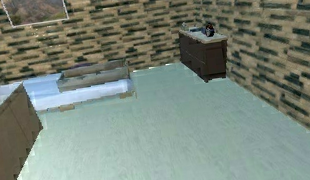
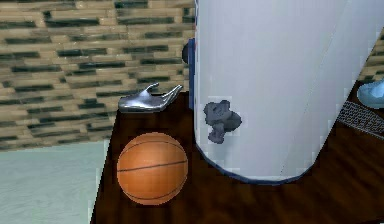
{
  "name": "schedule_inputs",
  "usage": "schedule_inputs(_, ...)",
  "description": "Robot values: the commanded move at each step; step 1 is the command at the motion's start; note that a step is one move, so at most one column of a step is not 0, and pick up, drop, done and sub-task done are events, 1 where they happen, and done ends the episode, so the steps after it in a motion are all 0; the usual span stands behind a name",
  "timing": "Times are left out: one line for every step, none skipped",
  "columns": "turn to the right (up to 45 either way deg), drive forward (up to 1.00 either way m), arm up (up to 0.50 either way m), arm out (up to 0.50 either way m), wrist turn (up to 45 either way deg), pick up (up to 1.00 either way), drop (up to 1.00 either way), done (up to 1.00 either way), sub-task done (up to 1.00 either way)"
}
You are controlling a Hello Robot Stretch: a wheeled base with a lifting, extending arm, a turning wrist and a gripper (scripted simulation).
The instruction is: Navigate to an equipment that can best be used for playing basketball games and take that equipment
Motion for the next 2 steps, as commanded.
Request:
schedule_inputs(0.0, 0.0, 0.5, 0.0, 0.0, 0.0, 0.0, 0.0, 0.0)
schedule_inputs(0.0, 0.0, 0.38, 0.0, 0.0, 0.0, 0.0, 0.0, 0.0)
